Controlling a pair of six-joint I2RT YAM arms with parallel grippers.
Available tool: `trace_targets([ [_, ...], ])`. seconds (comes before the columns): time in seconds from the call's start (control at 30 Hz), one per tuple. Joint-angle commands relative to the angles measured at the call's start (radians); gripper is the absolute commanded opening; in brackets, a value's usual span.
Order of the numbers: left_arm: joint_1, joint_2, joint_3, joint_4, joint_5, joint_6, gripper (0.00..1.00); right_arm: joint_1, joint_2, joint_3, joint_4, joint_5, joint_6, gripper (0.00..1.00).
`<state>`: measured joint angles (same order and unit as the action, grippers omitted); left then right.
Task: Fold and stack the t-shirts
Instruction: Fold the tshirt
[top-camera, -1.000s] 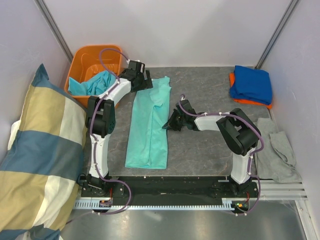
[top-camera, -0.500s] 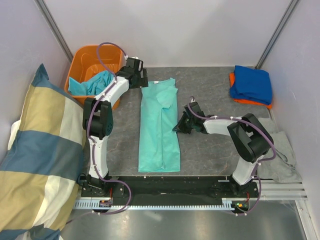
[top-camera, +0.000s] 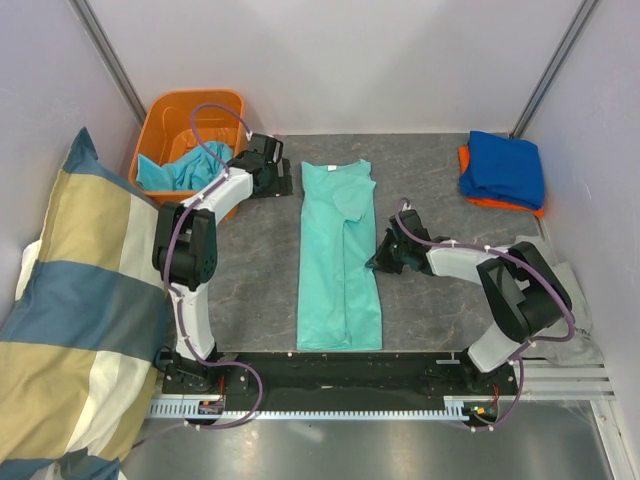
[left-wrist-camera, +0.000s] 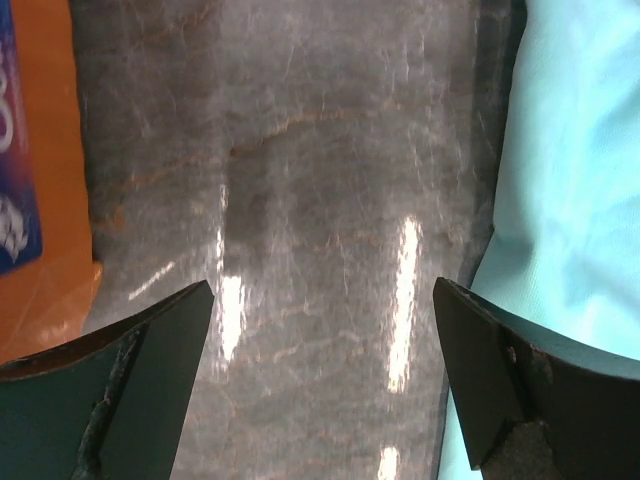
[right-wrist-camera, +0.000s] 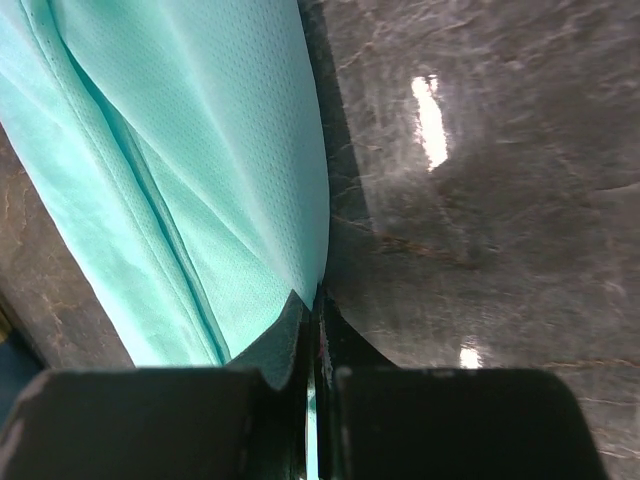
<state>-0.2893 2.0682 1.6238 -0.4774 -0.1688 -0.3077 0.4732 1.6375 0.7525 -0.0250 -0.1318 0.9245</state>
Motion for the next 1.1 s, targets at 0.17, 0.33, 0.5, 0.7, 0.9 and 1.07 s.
trace_targets([
  [0.17, -0.034, -0.201, -0.174, 0.095, 0.028, -0.076, 1.0, -0.053, -0.018, -0.03, -0.023, 0.029, -0.053, 0.0],
  [0.33, -0.05, -0.263, -0.245, 0.1, 0.026, -0.08, 1.0, -0.062, 0.056, 0.022, -0.016, 0.031, -0.085, 0.0],
  [0.5, -0.062, -0.329, -0.33, 0.109, 0.022, -0.087, 1.0, -0.065, 0.133, 0.073, 0.008, 0.003, -0.09, 0.0],
  [0.7, -0.068, -0.393, -0.412, 0.12, 0.015, -0.103, 1.0, -0.064, 0.185, 0.125, 0.017, -0.011, -0.076, 0.0],
  [0.9, -0.076, -0.427, -0.459, 0.125, 0.025, -0.122, 1.0, -0.064, 0.211, 0.159, 0.017, -0.008, -0.061, 0.0],
  [1.07, -0.091, -0.451, -0.501, 0.135, 0.026, -0.14, 1.0, -0.064, 0.216, 0.153, 0.062, 0.027, -0.015, 0.0],
])
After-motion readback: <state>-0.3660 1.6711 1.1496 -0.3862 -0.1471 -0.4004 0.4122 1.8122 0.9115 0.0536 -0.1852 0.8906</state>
